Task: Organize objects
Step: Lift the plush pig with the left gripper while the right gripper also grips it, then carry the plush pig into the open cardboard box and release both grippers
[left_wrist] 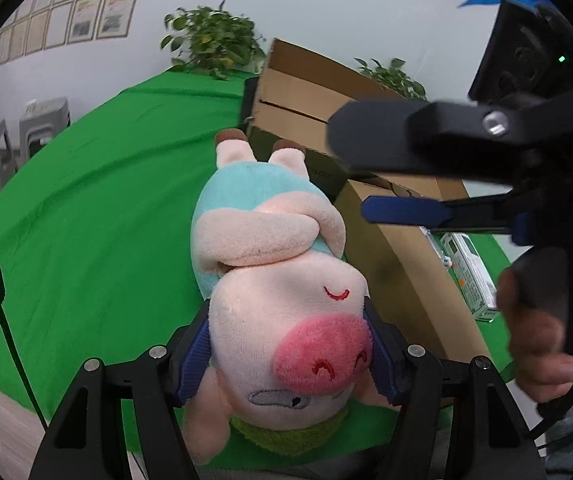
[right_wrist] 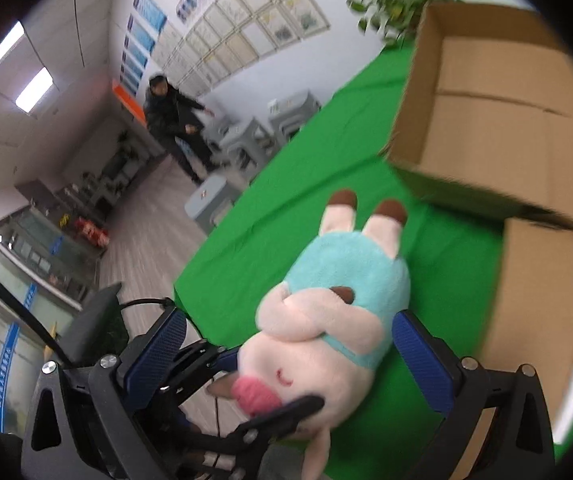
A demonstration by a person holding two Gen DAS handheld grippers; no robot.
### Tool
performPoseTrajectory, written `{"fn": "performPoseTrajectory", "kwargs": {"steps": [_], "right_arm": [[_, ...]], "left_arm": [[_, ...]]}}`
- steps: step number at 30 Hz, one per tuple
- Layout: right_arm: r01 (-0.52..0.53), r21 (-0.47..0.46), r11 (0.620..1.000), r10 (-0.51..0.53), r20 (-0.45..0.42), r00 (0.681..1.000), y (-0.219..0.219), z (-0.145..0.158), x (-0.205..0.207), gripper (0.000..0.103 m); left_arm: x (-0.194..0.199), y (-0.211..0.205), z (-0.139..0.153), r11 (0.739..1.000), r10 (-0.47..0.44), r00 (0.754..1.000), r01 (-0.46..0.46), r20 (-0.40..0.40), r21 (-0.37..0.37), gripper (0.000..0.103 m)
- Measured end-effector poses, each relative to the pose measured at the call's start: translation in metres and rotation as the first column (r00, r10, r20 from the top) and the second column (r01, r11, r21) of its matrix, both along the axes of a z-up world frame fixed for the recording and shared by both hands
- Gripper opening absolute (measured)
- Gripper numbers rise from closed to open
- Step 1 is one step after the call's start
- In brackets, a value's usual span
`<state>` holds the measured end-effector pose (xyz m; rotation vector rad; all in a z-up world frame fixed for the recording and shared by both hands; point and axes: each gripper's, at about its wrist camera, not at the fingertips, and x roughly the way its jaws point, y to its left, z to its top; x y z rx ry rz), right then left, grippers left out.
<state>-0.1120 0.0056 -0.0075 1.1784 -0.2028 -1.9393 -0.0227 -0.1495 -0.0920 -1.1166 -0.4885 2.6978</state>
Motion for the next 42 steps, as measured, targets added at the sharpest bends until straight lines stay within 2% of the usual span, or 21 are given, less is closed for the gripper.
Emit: {"fn": "performPoseTrajectory", "kwargs": {"steps": [3,7,12,17,22,28,31,33,37,39,42], "right_arm": [[0.027,0.069,0.997,-0.029,0.019,0.999,-0.014,-0.015,-0.008,0.102],[0.006,0.091,0.996,-0.013,0.071,0.997,-0.025,-0.026,-0.01,0.102],[0.004,0.213,0.977,-0.02,0.072,0.997,-0.044,-0.036,-0.007,0.103],[0.01,0.285,0.959,-0.033,0.076,0.997,-0.052,-0.051,-0.007,0.102],[0.029,0.263,0.964,-0.047,0.062,0.997,-0.044,-0.054,-0.007,0.092],[0.056,0.225,0.973,-0.065,0.031,0.997,-0.039,-0.054,-0.007,0.079],[0.049,0.206,0.977,-0.052,0.013,0.999,-0.041,-0.052,-0.006,0.075],[0.046,0.176,0.983,-0.044,-0.014,0.999,-0.043,-0.045,-0.008,0.074],[0.074,0.103,0.992,-0.059,-0.142,0.988,-0.035,-0.005,-0.016,0.074],[0.1,0.067,0.993,-0.083,-0.22,0.972,-0.027,0.018,-0.024,0.074],[0.148,0.026,0.989,-0.131,-0.342,0.93,-0.013,0.061,-0.045,0.074]], "left_arm": [[0.005,-0.006,0.0,1.0,-0.007,1.0,0.008,-0.004,0.007,0.065],[0.008,-0.007,0.0,1.0,-0.016,1.0,0.016,-0.006,0.006,0.065],[0.006,-0.007,-0.001,1.0,-0.025,1.0,0.025,-0.002,0.003,0.065],[0.005,0.001,-0.001,0.999,-0.032,0.999,0.032,-0.002,-0.026,0.064],[0.005,0.001,0.002,0.998,-0.041,0.999,0.041,-0.002,-0.041,0.062],[0.008,0.008,0.008,0.994,-0.046,0.999,0.044,-0.023,-0.098,0.059],[0.01,0.009,0.015,0.992,-0.033,0.998,0.027,-0.049,-0.124,0.058],[0.01,0.012,0.028,0.989,-0.032,0.995,0.018,-0.091,-0.148,0.058],[-0.003,0.022,0.065,0.976,-0.082,0.973,0.034,-0.217,-0.217,0.058],[-0.018,0.029,0.088,0.966,-0.124,0.95,0.049,-0.285,-0.255,0.058],[-0.047,0.038,0.123,0.954,-0.172,0.91,0.059,-0.376,-0.294,0.058]]}}
